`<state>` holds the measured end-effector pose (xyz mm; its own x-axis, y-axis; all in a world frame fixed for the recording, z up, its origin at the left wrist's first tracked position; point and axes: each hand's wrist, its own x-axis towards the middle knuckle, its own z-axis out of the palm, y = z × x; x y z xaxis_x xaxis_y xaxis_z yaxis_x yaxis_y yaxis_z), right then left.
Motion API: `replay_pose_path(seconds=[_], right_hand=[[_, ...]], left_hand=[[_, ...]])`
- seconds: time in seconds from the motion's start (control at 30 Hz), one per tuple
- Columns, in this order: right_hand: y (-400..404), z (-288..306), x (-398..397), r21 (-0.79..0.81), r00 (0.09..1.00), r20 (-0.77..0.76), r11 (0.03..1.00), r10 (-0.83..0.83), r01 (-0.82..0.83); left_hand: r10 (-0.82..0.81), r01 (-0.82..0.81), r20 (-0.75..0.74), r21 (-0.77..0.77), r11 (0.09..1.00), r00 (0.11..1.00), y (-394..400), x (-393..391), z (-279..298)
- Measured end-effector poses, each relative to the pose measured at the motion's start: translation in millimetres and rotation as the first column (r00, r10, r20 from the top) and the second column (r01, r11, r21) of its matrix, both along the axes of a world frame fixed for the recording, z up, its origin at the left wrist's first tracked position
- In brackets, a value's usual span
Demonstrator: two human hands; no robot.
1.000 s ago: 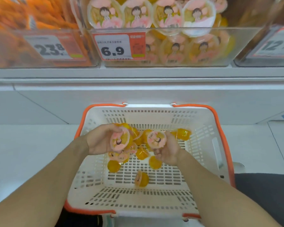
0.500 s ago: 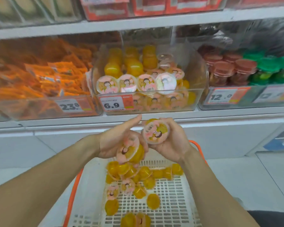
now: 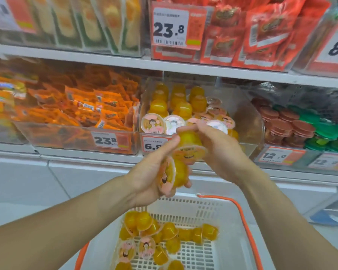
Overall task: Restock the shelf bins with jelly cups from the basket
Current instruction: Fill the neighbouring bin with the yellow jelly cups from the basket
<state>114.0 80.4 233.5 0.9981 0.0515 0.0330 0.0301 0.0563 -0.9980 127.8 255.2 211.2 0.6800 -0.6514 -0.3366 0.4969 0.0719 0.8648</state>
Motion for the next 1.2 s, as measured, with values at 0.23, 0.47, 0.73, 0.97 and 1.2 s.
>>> replay_pose_path(seconds=[0.23,0.47,0.73,0.97,1.2], right_hand=[[-14.5,54.8,5.8,-0.641,0.995,-0.001,0.764,0.098,-0.076],[-54.2,49.3,38.4,-0.658,0.974,0.197,0.721,-0.115,0.218],[-90.1,37.0,117.4,-0.916,0.963,0.188,0.319,-0.195,0.243],[-85.9,27.1,123.4,-0.906,0.978,0.126,0.381,-0.167,0.182],[-82.7,25.7,122.3,-0.841,0.973,0.137,0.497,-0.185,0.213]], left_hand=[[0.175,-0.185,0.187,0.037,0.982,0.967,-9.1,14.6,-1.0],[0.286,-0.286,-0.003,0.036,0.958,0.958,-6.0,25.2,-3.6],[0.283,-0.282,-0.009,0.082,0.956,0.959,-6.9,27.1,-6.5],[0.312,-0.309,-0.005,0.11,0.945,0.95,-7.0,29.1,-9.9],[0.306,-0.305,0.005,0.108,0.946,0.952,-8.1,28.2,-12.2]])
